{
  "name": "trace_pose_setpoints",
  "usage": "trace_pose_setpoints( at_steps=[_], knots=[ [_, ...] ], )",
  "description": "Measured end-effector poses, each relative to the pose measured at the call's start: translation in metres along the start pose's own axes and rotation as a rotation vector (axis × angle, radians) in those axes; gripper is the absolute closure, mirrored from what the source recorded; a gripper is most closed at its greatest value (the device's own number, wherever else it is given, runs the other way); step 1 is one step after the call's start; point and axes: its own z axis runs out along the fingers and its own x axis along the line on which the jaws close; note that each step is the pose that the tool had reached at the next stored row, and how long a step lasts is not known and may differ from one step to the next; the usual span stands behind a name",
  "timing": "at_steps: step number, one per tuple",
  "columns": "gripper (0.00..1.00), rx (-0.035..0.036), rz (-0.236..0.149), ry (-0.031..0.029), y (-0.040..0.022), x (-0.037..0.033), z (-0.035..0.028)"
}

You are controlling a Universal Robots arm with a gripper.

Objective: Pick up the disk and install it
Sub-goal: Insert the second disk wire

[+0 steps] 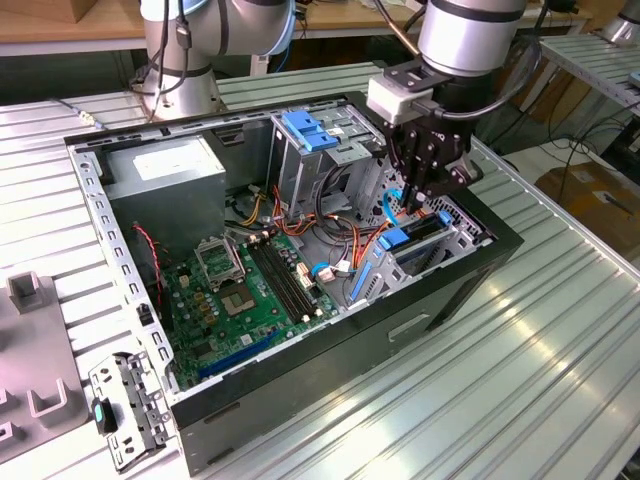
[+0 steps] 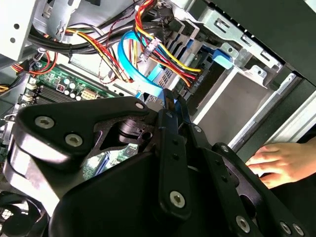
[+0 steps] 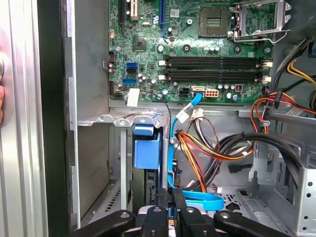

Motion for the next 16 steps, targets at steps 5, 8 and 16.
trace_pose_setpoints(
  at_steps=[5, 8, 16],
  knots=[
    [0.84, 0.0081, 0.002, -0.0203, 0.0007, 0.0135, 0.0022],
    [0.84, 0.0099, 0.003, -0.0282, 0.0008, 0.0170, 0.0027],
    [0.84, 0.0099, 0.003, -0.0281, 0.0008, 0.0173, 0.0027]
  ],
)
